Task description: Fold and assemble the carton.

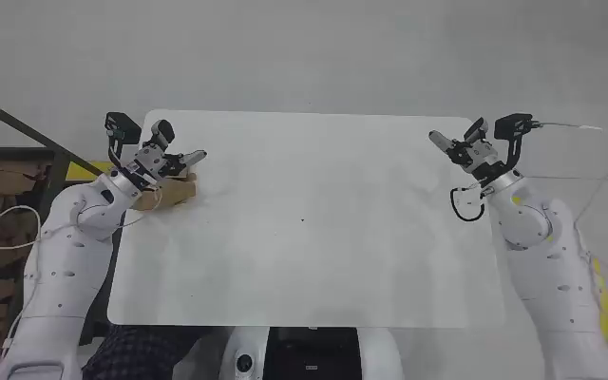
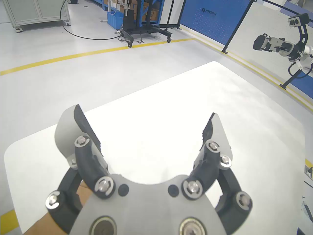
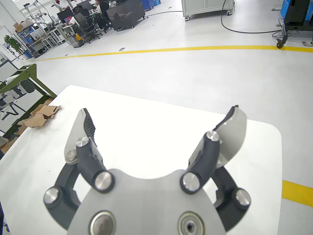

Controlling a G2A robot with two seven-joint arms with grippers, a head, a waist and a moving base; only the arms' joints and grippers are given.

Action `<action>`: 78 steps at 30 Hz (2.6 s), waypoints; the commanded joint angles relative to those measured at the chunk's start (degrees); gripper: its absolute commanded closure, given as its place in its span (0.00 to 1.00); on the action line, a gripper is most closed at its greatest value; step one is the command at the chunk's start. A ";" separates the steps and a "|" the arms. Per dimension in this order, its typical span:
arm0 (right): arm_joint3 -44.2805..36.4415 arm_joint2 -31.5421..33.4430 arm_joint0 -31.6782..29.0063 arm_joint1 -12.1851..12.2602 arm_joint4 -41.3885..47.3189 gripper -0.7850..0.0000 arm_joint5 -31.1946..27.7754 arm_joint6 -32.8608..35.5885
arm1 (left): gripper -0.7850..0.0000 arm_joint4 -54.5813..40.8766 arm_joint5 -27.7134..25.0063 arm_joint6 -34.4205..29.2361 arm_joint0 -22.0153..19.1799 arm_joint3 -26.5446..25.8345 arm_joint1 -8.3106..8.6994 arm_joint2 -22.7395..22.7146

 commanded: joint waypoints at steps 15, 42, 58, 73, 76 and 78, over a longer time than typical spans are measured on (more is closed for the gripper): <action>0.00 0.00 0.00 0.00 0.00 0.00 0.00 0.00 | 0.00 -0.35 0.72 -0.09 0.17 -0.16 0.00 -0.32; 0.00 0.00 0.00 0.00 0.00 0.00 0.00 0.00 | 0.00 -48.33 3.65 -52.85 -9.52 26.64 6.47 -12.36; 0.00 0.00 0.00 0.00 0.00 0.00 0.00 0.00 | 0.00 -52.20 9.20 -56.81 -10.85 28.70 6.61 -11.50; 0.00 0.00 0.00 0.00 0.00 0.00 0.00 0.00 | 0.00 -39.34 24.57 -53.84 -17.18 38.19 9.00 -10.44; 0.00 0.00 0.00 0.00 0.00 0.00 0.00 0.00 | 0.00 -37.17 25.10 -53.23 -19.19 41.40 8.72 -8.23; 0.00 0.00 0.00 0.00 0.00 0.00 0.00 0.00 | 0.00 -35.80 25.62 -52.82 -20.57 43.52 8.34 -6.42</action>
